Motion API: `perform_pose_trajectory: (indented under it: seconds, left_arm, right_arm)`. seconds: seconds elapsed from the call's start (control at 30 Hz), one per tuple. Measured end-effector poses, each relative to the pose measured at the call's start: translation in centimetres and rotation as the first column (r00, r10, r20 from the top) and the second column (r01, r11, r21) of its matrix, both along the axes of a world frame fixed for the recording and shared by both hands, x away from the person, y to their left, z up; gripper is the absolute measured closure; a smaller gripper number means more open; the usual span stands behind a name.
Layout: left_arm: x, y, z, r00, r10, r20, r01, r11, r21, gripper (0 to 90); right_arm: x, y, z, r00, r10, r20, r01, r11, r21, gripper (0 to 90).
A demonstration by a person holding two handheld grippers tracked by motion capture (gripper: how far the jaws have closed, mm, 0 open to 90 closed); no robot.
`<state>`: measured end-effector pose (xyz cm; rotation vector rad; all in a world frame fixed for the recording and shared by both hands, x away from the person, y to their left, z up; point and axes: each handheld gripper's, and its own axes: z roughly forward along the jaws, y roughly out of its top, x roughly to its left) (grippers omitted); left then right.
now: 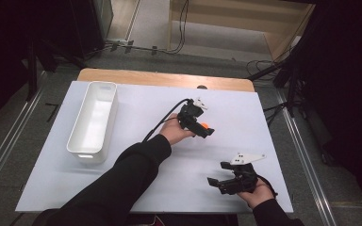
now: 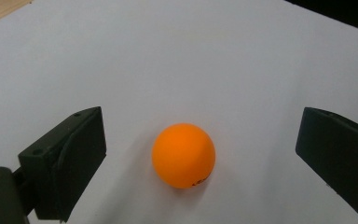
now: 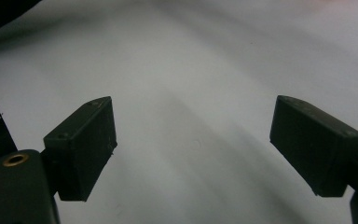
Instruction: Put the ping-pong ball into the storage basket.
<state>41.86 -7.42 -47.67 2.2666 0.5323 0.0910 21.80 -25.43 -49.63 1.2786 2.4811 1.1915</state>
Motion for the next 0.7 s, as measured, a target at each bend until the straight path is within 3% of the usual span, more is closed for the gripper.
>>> perform_pose_trajectory:
  seconds: [0.1, 0.37, 0.7]
  left_arm:
    - [0.1, -0.1, -0.3, 0.9998, 0.003, -0.021, -0.003, 0.9998, 0.021, 2.1]
    - [0.1, -0.4, -0.9, 0.9996, 0.014, -0.026, -0.013, 0.9998, 0.012, 2.1]
    - [0.1, -0.7, -1.5, 0.9995, 0.003, -0.032, -0.002, 0.9994, 0.036, 2.1]
  right_arm:
    - [0.0, 0.0, 0.0, 1.0000, 0.004, 0.001, -0.004, 1.0000, -0.002, 13.1]
    - [0.0, 0.0, 0.0, 1.0000, 0.005, 0.000, -0.005, 1.0000, -0.001, 13.2]
    - [0.0, 0.0, 0.0, 1.0000, 0.006, 0.000, -0.006, 1.0000, -0.001, 13.1]
